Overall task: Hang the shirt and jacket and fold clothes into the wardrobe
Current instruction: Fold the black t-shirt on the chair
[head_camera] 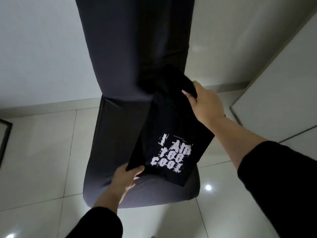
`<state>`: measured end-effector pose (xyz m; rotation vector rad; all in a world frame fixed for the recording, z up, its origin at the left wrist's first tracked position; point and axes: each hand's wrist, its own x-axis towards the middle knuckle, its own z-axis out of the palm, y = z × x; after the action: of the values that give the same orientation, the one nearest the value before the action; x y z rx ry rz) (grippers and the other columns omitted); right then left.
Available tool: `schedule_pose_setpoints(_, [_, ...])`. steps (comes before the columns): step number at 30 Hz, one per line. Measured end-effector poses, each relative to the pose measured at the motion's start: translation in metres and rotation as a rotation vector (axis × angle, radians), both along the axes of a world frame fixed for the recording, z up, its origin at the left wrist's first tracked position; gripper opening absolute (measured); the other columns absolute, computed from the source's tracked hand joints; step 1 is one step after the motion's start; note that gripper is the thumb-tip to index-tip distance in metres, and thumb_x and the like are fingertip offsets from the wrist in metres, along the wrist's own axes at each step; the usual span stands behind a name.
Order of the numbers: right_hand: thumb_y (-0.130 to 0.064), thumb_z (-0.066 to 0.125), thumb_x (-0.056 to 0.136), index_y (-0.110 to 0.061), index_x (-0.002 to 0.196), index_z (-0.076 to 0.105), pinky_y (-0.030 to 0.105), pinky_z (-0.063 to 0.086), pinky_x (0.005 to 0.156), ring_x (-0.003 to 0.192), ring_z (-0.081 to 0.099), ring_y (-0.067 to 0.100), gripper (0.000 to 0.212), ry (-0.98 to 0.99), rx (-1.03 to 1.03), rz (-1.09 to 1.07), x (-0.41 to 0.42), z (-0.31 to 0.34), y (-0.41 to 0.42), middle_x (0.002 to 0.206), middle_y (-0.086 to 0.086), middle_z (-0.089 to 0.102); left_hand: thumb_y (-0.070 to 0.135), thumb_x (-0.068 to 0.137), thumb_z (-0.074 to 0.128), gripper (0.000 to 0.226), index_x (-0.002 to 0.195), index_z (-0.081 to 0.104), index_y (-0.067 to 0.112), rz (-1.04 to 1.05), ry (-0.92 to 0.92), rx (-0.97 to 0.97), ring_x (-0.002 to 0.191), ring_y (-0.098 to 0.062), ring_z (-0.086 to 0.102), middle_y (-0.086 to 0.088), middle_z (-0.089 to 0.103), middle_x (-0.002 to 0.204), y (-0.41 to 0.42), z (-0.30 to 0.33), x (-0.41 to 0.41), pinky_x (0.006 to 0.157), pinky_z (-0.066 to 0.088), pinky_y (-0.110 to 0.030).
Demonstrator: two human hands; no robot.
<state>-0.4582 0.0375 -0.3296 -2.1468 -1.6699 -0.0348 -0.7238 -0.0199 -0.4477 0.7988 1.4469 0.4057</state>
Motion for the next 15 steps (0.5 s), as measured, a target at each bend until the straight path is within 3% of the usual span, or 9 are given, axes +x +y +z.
schedule_pose_setpoints(2, [-0.050,0.038,0.097,-0.021,0.115,0.047,0.037,0.042,0.061,0.070,0.055,0.031,0.035,0.082,0.052,-0.127,0.025,0.027,-0.014,0.078,0.008,0.057,0.019,0.088,0.064,0.010,0.097,0.060,0.020,0.179,-0.135,0.051,0.097,-0.019,0.059,-0.001,0.066,0.101,0.019,0.029,0.007,0.091,0.047,-0.035])
schedule_pose_setpoints(4, [-0.044,0.039,0.098,-0.022,0.119,0.047,0.043,0.049,0.065,0.078,0.059,0.035,0.031,0.124,0.102,-0.210,0.044,0.053,-0.032,0.086,0.013,0.062,0.024,0.092,0.057,0.011,0.102,0.060,0.024,0.249,-0.157,0.180,0.101,-0.017,0.059,0.001,0.064,0.112,0.039,0.066,0.025,0.092,0.044,-0.032])
schedule_pose_setpoints(6, [-0.037,0.039,0.099,-0.024,0.123,0.045,0.046,0.052,0.068,0.083,0.061,0.037,0.029,0.167,0.152,-0.304,0.055,0.078,-0.050,0.092,0.015,0.064,0.031,0.096,0.045,0.033,0.129,0.050,0.028,0.258,-0.040,0.414,0.123,-0.024,0.051,-0.002,0.055,0.133,0.052,0.105,0.053,0.103,0.038,-0.036])
schedule_pose_setpoints(8, [-0.040,0.037,0.099,-0.025,0.124,0.045,0.046,0.053,0.068,0.082,0.062,0.036,0.030,0.231,0.206,-0.406,0.063,0.105,-0.071,0.093,0.014,0.065,0.029,0.102,0.031,0.046,0.145,0.031,0.013,0.234,0.193,0.668,0.131,-0.032,0.043,-0.013,0.047,0.141,0.052,0.157,0.083,0.104,0.033,-0.038])
schedule_pose_setpoints(11, [-0.042,0.035,0.100,-0.018,0.116,0.048,0.040,0.049,0.066,0.081,0.061,0.034,0.032,0.299,0.269,-0.554,0.082,0.149,-0.117,0.094,0.015,0.065,0.026,0.104,0.025,0.039,0.136,0.035,0.006,0.136,0.379,0.951,0.101,-0.038,0.057,-0.021,0.061,0.110,0.042,0.232,0.114,0.076,0.034,-0.036])
schedule_pose_setpoints(13, [-0.047,0.033,0.099,-0.018,0.117,0.048,0.038,0.045,0.064,0.082,0.060,0.035,0.036,0.287,0.254,-0.647,0.094,0.177,-0.156,0.096,0.016,0.065,0.027,0.103,0.027,0.030,0.124,0.040,0.009,0.038,0.397,1.057,0.080,-0.031,0.055,-0.016,0.060,0.091,0.038,0.267,0.134,0.069,0.035,-0.036])
schedule_pose_setpoints(15, [-0.050,0.031,0.099,-0.019,0.121,0.047,0.039,0.046,0.068,0.088,0.060,0.037,0.042,0.289,0.263,-0.752,0.105,0.202,-0.197,0.101,0.018,0.065,0.027,0.102,0.028,0.023,0.112,0.042,0.011,-0.076,0.375,1.132,0.071,-0.028,0.052,-0.010,0.057,0.081,0.028,0.298,0.159,0.065,0.037,-0.037])
